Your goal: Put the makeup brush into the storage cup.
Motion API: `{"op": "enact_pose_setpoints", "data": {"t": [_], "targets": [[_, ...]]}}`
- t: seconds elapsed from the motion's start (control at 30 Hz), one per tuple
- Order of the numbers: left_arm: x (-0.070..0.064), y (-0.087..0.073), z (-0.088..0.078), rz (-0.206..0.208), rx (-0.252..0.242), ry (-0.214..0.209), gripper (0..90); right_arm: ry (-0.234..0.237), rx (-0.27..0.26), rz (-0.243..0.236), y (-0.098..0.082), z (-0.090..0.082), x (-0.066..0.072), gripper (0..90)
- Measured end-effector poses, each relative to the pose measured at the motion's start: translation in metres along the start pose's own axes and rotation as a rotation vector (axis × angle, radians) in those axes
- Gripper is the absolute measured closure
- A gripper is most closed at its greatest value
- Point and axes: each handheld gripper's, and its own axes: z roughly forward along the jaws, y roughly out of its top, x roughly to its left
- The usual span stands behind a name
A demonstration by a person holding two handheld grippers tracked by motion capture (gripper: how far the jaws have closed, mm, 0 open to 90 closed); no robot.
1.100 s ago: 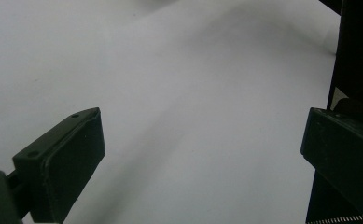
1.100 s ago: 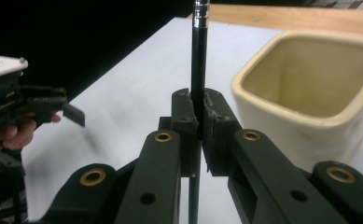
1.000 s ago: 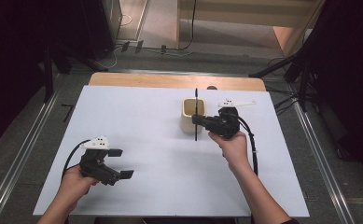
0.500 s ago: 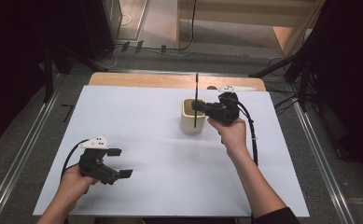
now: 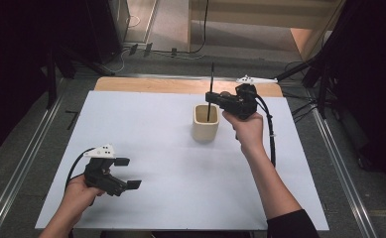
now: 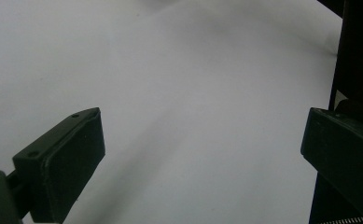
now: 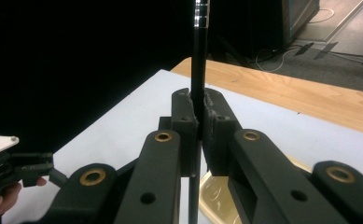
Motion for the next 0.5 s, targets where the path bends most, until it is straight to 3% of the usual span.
{"op": "enact_pose_setpoints", "data": {"t": [0.37, 0.5], "targets": [[0.0001, -0.0007, 0.0004, -0.002, 0.006, 0.000, 0.0, -0.061, -0.054, -0.051, 0.0077, 0.0030, -0.0037, 86.0], [0.0000, -0.0008, 0.0010, 0.000, 0.012, -0.006, 0.0, -0.075, -0.049, -0.041, 0.0058, 0.0085, -0.0076, 86.0]]}}
